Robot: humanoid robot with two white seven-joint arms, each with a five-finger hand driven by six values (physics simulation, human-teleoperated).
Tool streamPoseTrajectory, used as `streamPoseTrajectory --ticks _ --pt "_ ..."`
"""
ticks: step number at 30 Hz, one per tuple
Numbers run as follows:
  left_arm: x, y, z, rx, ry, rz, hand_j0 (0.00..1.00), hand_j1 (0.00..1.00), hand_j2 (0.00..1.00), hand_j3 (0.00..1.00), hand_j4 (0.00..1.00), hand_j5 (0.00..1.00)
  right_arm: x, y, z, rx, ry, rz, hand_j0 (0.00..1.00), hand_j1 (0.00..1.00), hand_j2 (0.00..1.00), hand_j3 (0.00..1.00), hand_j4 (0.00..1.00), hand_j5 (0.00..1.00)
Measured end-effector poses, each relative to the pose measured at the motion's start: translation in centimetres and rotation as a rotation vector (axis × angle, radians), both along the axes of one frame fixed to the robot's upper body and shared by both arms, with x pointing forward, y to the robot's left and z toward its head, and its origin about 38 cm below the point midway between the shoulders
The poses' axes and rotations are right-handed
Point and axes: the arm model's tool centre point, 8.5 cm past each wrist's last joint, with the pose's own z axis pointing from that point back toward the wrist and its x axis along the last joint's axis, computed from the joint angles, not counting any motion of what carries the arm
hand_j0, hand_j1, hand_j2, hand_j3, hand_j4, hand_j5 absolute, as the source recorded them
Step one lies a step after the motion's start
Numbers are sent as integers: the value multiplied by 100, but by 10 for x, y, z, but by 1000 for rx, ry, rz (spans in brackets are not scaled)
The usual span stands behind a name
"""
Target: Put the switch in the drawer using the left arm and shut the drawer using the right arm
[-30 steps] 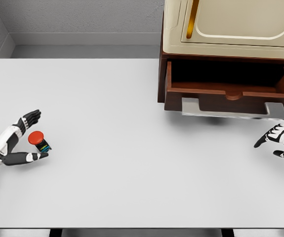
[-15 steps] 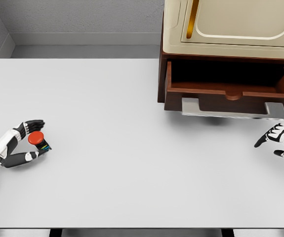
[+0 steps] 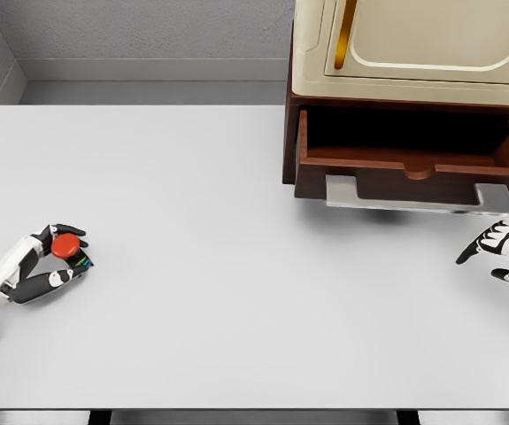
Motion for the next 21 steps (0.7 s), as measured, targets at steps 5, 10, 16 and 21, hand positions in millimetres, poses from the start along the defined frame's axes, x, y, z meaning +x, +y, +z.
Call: streamPoseTrajectory --ticks 5,10,16,21 --pt "5 -2 7 -3 -22 -4 22 22 22 22 22 22 0 0 0 0 0 0 64 64 64 64 64 64" --pt "10 -9 17 -9 -51 -23 22 22 22 22 22 22 0 0 0 0 0 0 64 64 64 64 64 64" --pt "16 -22 30 -20 -93 -59 22 22 22 22 22 22 0 0 0 0 0 0 64 64 64 64 64 64" --pt "21 -34 38 -36 -124 -77 22 22 22 22 22 22 0 0 0 0 -1 1 64 64 64 64 64 64"
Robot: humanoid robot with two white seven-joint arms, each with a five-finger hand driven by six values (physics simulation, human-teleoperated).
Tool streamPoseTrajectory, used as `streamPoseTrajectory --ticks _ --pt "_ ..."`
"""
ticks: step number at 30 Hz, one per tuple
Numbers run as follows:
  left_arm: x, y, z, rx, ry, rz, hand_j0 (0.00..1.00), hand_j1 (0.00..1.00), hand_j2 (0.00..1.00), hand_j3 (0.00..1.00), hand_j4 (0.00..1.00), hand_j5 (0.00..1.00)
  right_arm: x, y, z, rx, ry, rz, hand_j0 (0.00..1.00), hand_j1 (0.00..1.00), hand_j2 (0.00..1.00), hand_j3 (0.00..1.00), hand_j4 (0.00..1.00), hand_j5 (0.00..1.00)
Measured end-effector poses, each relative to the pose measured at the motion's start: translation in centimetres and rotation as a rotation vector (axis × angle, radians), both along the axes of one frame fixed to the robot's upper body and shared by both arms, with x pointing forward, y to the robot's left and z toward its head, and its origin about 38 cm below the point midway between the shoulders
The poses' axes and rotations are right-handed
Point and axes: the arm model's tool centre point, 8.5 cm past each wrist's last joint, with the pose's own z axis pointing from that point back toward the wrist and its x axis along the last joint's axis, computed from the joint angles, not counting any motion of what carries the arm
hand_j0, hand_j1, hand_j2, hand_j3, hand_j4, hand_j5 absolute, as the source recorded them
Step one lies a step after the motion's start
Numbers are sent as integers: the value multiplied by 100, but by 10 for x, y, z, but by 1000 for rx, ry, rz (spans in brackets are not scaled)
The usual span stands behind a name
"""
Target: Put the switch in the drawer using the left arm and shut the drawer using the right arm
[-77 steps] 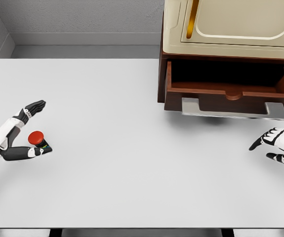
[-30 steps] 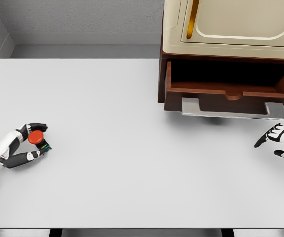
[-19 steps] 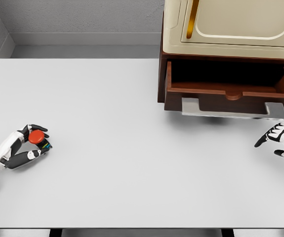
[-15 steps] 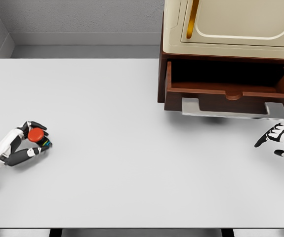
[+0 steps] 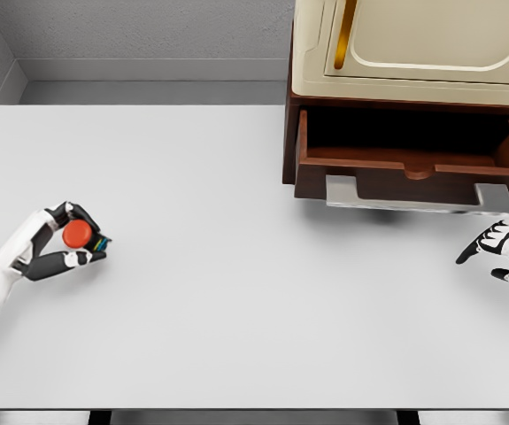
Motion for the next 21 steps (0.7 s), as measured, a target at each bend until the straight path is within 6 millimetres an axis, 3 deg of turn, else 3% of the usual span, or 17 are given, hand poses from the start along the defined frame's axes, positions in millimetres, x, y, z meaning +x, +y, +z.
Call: streamPoseTrajectory --ticks 21 --pt "40 -89 40 -75 -161 -104 22 22 22 22 22 22 0 0 0 1 -1 1 64 64 64 64 64 64"
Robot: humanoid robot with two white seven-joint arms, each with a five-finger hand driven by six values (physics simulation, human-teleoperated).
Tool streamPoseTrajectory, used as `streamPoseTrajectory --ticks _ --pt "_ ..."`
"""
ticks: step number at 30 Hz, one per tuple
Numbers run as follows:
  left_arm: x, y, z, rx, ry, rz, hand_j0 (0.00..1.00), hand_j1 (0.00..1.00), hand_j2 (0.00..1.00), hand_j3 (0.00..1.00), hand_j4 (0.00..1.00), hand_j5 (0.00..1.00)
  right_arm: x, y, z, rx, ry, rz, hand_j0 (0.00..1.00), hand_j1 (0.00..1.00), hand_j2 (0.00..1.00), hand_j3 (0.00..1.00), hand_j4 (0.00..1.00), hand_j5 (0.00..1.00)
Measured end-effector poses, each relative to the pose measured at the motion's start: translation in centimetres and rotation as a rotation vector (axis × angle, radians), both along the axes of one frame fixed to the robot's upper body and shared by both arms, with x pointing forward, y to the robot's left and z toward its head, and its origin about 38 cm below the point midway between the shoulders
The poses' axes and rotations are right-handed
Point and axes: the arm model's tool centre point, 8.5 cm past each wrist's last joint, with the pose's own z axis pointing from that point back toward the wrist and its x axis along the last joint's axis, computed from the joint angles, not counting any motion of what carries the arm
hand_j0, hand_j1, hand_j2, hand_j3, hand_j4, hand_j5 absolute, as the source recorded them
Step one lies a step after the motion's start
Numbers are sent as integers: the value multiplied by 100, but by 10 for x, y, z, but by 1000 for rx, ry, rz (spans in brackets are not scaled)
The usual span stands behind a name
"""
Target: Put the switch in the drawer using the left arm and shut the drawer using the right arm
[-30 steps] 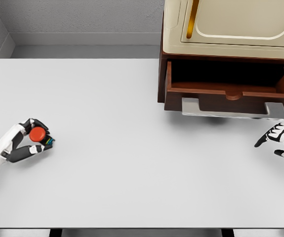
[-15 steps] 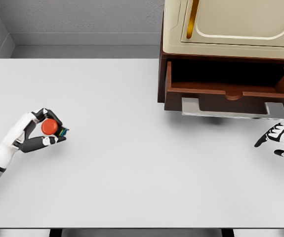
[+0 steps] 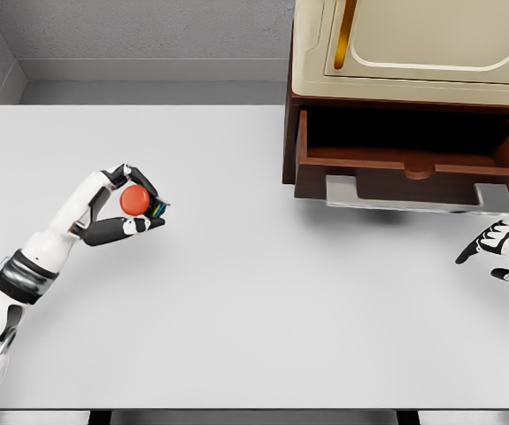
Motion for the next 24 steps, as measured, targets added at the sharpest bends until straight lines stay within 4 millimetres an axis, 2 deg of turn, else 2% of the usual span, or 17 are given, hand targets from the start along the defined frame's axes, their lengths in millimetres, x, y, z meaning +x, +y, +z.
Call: streamPoseTrajectory --ticks 3,7,17,24 --pt "12 -17 13 -15 -36 -18 22 22 22 22 22 22 0 0 0 -1 0 0 64 64 64 64 64 64" --pt "15 -35 14 -26 -44 -46 22 22 22 22 22 22 0 0 0 -1 -1 0 64 64 64 64 64 64" --pt "27 -72 43 -71 -127 -108 22 22 22 22 22 22 0 0 0 -2 -1 2 66 66 66 66 66 66" --pt "36 -110 67 -88 -220 -132 22 22 22 22 22 22 0 0 0 -3 -1 1 65 65 65 65 65 65"
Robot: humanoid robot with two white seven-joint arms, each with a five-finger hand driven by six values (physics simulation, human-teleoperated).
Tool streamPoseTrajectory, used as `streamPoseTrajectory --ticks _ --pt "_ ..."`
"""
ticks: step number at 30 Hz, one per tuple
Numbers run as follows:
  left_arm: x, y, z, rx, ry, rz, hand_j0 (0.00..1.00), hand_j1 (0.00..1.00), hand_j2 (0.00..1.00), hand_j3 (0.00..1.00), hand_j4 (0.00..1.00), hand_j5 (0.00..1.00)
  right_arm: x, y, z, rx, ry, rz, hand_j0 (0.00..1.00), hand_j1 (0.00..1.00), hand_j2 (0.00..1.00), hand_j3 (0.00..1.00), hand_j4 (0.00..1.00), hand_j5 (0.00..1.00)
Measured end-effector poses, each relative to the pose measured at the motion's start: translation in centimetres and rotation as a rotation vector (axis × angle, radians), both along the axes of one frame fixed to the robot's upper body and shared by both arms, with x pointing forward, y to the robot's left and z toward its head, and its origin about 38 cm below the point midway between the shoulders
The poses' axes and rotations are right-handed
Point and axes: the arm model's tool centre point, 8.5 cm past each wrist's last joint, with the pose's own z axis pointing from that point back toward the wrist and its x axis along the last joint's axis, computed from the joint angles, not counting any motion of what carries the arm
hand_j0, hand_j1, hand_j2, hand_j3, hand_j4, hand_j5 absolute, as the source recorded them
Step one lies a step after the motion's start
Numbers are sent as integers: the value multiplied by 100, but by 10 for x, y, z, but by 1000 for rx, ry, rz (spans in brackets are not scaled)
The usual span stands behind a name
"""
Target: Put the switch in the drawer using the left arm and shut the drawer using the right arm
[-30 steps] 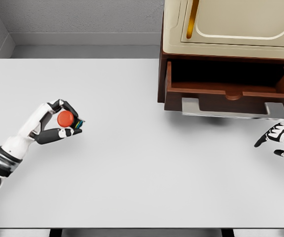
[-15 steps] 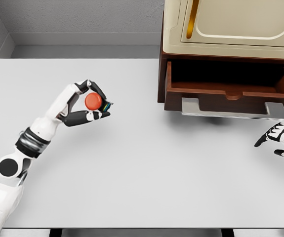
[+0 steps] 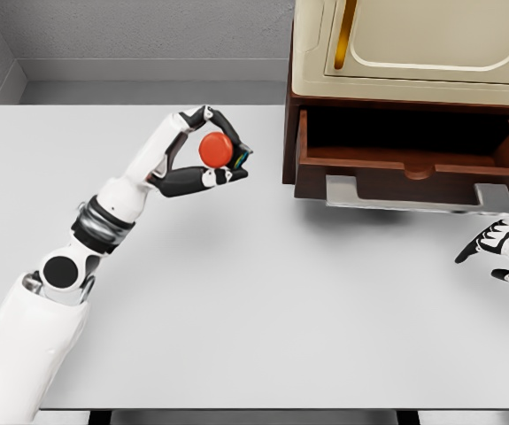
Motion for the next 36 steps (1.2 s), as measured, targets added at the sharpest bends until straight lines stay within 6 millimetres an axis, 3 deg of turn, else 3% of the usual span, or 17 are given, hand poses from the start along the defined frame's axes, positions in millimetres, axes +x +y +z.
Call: streamPoseTrajectory --ticks 12,18,20,36 --pt "15 -54 36 41 -87 4 22 22 22 22 22 22 0 0 0 1 1 0 65 65 65 65 65 65" --pt "15 -75 41 108 -131 6 22 22 22 22 22 22 0 0 0 2 1 1 65 65 65 65 65 65" --pt "20 -84 53 137 -159 14 22 22 22 22 22 22 0 1 0 2 1 1 65 65 65 65 65 65" --pt "32 -126 70 327 -240 34 23 23 23 23 23 23 0 0 0 2 0 0 65 65 65 65 65 65"
